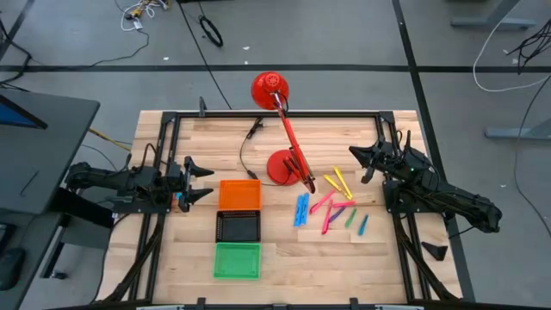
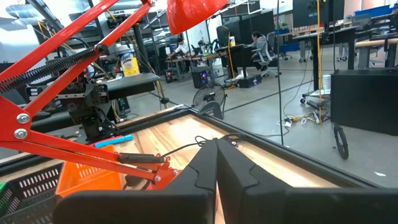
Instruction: Pick & Place Markers
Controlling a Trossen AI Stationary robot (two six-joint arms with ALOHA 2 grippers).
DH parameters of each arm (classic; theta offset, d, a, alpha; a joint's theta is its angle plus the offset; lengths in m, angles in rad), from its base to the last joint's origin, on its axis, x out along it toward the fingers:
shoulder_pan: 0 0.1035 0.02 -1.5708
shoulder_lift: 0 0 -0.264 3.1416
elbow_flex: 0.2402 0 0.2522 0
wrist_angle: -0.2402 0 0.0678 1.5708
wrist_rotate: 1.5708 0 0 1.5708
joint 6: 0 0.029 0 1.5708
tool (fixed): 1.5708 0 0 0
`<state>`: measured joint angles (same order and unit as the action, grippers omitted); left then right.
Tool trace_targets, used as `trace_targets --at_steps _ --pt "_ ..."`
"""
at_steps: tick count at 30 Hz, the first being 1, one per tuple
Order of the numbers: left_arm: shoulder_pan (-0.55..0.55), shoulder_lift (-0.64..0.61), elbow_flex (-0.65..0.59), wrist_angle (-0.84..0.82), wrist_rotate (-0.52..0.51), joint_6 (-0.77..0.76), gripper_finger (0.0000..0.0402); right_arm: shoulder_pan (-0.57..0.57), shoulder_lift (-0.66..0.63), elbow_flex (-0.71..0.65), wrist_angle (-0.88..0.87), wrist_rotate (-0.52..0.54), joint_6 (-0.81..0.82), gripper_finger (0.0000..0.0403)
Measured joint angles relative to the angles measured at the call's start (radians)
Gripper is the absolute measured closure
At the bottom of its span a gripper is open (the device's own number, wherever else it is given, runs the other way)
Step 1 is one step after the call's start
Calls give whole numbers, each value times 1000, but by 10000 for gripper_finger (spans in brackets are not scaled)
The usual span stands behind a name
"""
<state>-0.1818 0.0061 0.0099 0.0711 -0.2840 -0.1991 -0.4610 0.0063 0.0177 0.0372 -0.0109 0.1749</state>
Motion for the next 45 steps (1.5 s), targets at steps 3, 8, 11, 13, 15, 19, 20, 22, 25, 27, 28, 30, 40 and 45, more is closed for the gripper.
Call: trace_targets --at_steps 3,8,11,13,15,19,20,22,25,27,28,30,40,45 --pt "0 0 0 0 0 0 87 0 0 0 0 0 0 392" --pt "0 0 -1 13 -9 7 87 0 0 0 0 0 0 392" --pt "0 0 -1 15 -8 -11 87 0 0 0 0 0 0 392" --pt "0 0 -1 18 -8 -25 87 0 0 0 0 0 0 392" --pt "0 0 -1 18 -8 -26 87 0 0 0 0 0 0 392" --pt "0 0 -1 20 -8 -26 87 0 0 0 0 0 0 392" --pt "0 0 -1 22 -8 -26 87 0 0 0 0 0 0 392" --pt "0 0 -1 26 -9 -25 87 0 0 0 0 0 0 392" --pt "0 0 -1 25 -5 -25 87 0 0 0 0 0 0 392" --pt "0 0 -1 29 -1 -25 87 0 0 0 0 0 0 392" --pt "0 0 1 36 -1 -25 87 0 0 0 0 0 0 392" --pt "0 1 17 33 -1 -19 87 0 0 0 0 0 0 392" --pt "0 1 154 -81 -80 36 87 0 0 0 0 0 0 392" --pt "0 42 260 -202 -141 39 87 0 0 0 0 0 0 392"
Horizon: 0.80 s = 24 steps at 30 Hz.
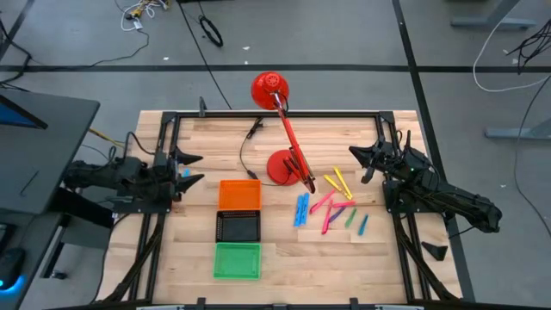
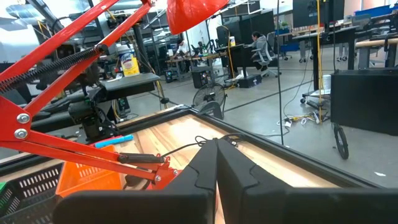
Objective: Pick & Place Markers
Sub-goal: Put the left blue highlighter into the green bin
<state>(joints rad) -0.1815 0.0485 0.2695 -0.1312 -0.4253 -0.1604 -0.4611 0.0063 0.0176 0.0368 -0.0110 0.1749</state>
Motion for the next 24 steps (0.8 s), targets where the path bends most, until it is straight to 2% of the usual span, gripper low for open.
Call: trace_targets --at_steps 7,17,24 --pt "0 138 147 -103 -134 -11 87 0 0 0 0 0 0 392" --pt "0 412 361 -163 -329 -15 87 0 0 0 0 0 0 392" --pt "0 626 528 -297 -489 -108 87 0 0 0 0 0 0 392"
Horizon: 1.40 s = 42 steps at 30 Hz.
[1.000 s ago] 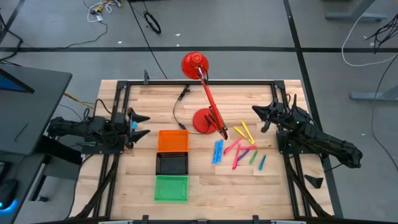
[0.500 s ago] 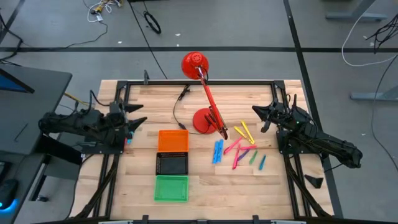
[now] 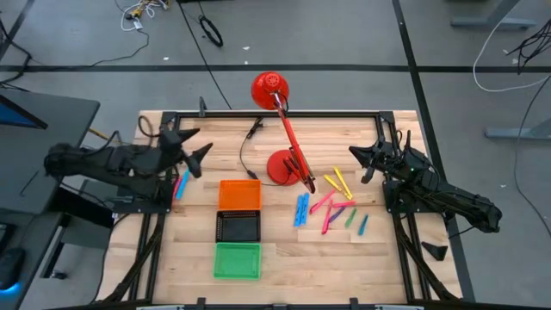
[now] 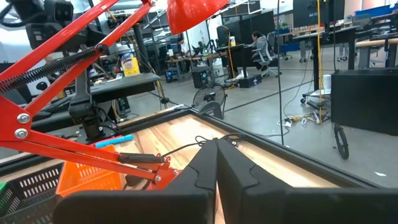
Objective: Pick & Place Markers
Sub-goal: Put the left blue highlighter into the green bin
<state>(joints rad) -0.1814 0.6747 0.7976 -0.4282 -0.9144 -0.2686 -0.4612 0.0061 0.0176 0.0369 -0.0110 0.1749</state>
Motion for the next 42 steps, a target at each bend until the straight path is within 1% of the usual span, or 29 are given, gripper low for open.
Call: trace_targets --at_steps 3,8,12,15,17,21,25,29,32,35,39,42 --pt "0 88 72 -67 -27 -57 87 0 0 0 0 0 0 392" --pt "0 219 177 -166 -35 -155 87 0 0 0 0 0 0 392" --pt "0 291 230 -219 -27 -244 87 0 0 0 0 0 0 392" --pt "8 325 261 -277 0 -340 87 0 0 0 0 0 0 392" --pt "35 331 269 -323 51 -419 87 0 0 0 0 0 0 392" --pt "134 328 299 -464 215 -556 87 0 0 0 0 0 0 392" --pt "224 326 337 -579 362 -592 87 0 0 0 0 0 0 392" --pt "309 327 356 -663 486 -634 87 0 0 0 0 0 0 392" --pt "369 327 373 -762 546 -668 87 0 0 0 0 0 0 392" --pt "421 327 383 -853 582 -690 87 0 0 0 0 0 0 392" --pt "484 327 394 -947 619 -667 87 0 0 0 0 0 0 392" --pt "530 327 394 -983 667 -637 87 0 0 0 0 0 0 392"
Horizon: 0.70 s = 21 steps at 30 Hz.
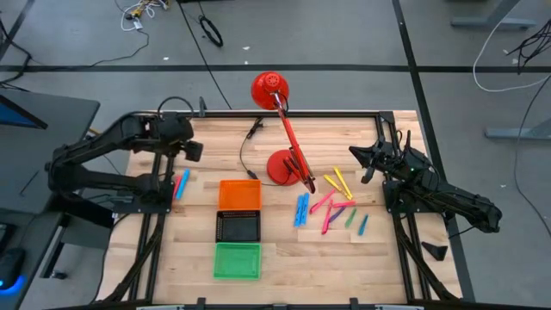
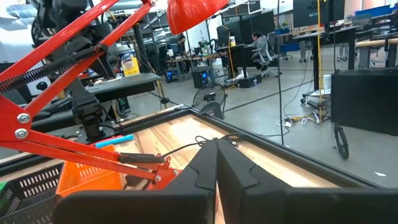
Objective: Pick & Place Markers
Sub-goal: Put the left blue highlighter into the green bin
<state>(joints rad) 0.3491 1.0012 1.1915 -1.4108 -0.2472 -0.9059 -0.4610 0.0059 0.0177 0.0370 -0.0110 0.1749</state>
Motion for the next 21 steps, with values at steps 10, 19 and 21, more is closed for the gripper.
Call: trace_targets --at_steps 10,19,21 --pt "160 28 1 -91 120 124 88 0 0 0 0 0 0 392" --pt "277 88 1 -140 170 232 88 0 0 0 0 0 0 392" --pt "294 102 1 -161 171 238 88 0 0 0 0 0 0 392"
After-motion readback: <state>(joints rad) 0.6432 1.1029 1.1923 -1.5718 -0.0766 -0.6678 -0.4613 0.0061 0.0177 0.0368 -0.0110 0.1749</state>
